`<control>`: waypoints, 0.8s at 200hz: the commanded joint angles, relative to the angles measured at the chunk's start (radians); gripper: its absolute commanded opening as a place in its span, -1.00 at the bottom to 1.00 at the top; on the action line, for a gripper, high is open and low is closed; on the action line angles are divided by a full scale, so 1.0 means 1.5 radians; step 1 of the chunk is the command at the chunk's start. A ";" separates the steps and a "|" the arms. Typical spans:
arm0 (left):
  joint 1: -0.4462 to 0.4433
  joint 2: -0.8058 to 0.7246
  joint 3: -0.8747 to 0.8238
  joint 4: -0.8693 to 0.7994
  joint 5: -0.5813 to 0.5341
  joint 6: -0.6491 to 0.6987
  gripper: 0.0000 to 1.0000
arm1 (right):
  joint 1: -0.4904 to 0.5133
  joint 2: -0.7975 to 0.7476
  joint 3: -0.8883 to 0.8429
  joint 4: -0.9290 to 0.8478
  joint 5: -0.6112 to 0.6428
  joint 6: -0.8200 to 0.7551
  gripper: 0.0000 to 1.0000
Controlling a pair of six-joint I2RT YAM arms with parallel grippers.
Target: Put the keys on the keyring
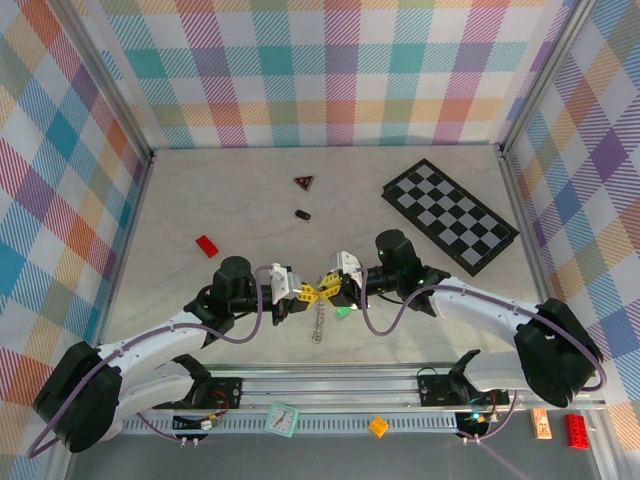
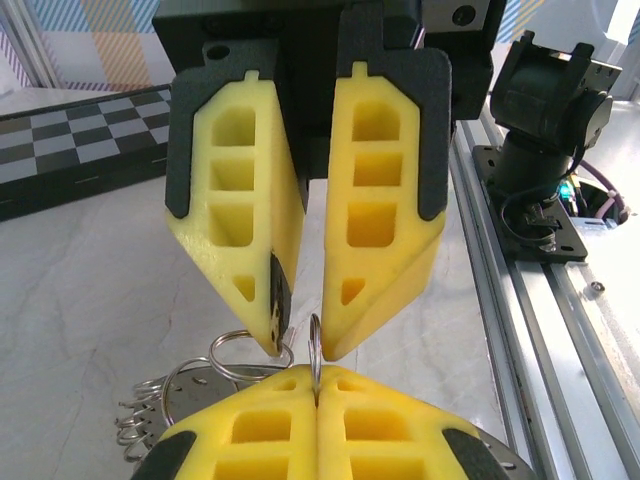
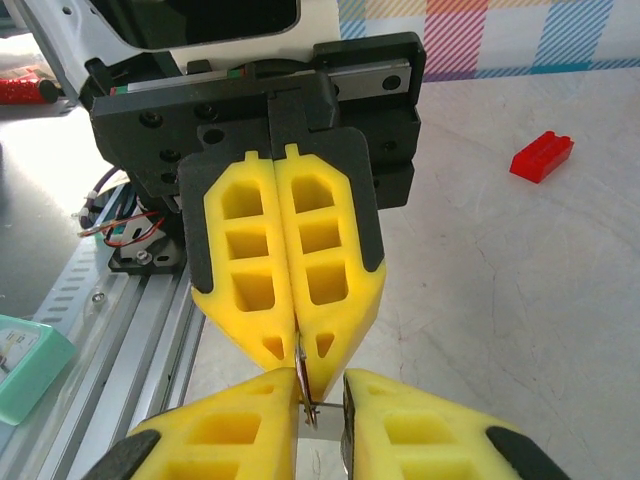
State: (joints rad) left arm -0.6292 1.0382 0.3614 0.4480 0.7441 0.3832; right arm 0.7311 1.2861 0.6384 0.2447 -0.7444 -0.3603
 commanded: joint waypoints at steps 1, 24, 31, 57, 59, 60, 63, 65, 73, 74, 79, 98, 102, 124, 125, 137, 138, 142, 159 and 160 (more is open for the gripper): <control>0.002 -0.005 -0.006 0.046 0.032 0.007 -1.00 | 0.004 0.007 0.017 0.005 -0.025 -0.018 -0.61; 0.002 -0.006 -0.008 0.046 0.031 0.007 -1.00 | 0.004 0.001 0.012 -0.011 -0.021 -0.029 -0.56; 0.002 -0.006 -0.008 0.046 0.031 0.007 -1.00 | 0.004 -0.001 0.010 -0.013 -0.020 -0.031 -0.56; 0.002 -0.004 -0.008 0.050 0.034 0.006 -1.00 | 0.004 -0.001 0.005 -0.011 -0.022 -0.028 -0.61; 0.002 -0.004 -0.008 0.051 0.034 0.005 -1.00 | 0.004 0.000 0.006 -0.011 -0.022 -0.028 -0.62; 0.002 -0.004 -0.008 0.051 0.034 0.005 -1.00 | 0.004 0.000 0.006 -0.011 -0.022 -0.028 -0.62; 0.002 -0.005 -0.008 0.051 0.034 0.005 -1.00 | 0.004 0.001 0.005 -0.010 -0.022 -0.028 -0.64; 0.002 -0.004 -0.008 0.051 0.035 0.005 -1.00 | 0.004 0.001 0.005 -0.009 -0.022 -0.028 -0.66; 0.003 -0.005 -0.008 0.052 0.035 0.005 -1.00 | 0.004 0.002 0.006 -0.009 -0.022 -0.028 -0.71; 0.002 -0.005 -0.008 0.052 0.036 0.005 -1.00 | 0.004 0.002 0.007 -0.009 -0.022 -0.028 -0.71; 0.002 -0.004 -0.008 0.053 0.035 0.005 -1.00 | 0.004 0.004 0.007 -0.010 -0.023 -0.028 -0.76; 0.002 -0.005 -0.009 0.056 0.033 0.003 -1.00 | 0.004 0.008 0.012 -0.014 -0.030 -0.031 -1.00; 0.002 -0.006 -0.009 0.056 0.032 0.002 -1.00 | 0.004 0.009 0.014 -0.015 -0.031 -0.033 -1.00; 0.002 -0.011 -0.003 0.037 -0.009 -0.012 -0.85 | 0.004 0.002 0.025 -0.047 -0.032 -0.051 -1.00; 0.002 -0.012 -0.002 0.034 -0.012 -0.012 -0.83 | 0.004 0.002 0.025 -0.050 -0.031 -0.052 -1.00; 0.002 -0.021 0.008 -0.004 -0.035 -0.011 -0.66 | 0.004 -0.005 0.038 -0.094 -0.020 -0.077 -1.00; 0.002 -0.021 0.009 -0.007 -0.036 -0.011 -0.65 | 0.004 -0.006 0.040 -0.099 -0.019 -0.080 -1.00; 0.002 -0.024 0.013 -0.021 -0.041 -0.009 -0.62 | 0.004 -0.008 0.045 -0.117 -0.016 -0.089 -1.00; -0.003 -0.035 0.028 -0.071 -0.059 0.004 -0.56 | 0.006 -0.015 0.068 -0.186 0.001 -0.124 -1.00; -0.004 -0.035 0.028 -0.074 -0.060 0.004 -0.56 | 0.006 -0.015 0.070 -0.188 0.002 -0.127 -1.00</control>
State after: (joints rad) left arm -0.6296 1.0191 0.3603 0.4168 0.6964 0.3668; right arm 0.7338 1.2877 0.6765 0.1131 -0.7433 -0.4503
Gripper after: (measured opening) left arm 0.212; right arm 0.046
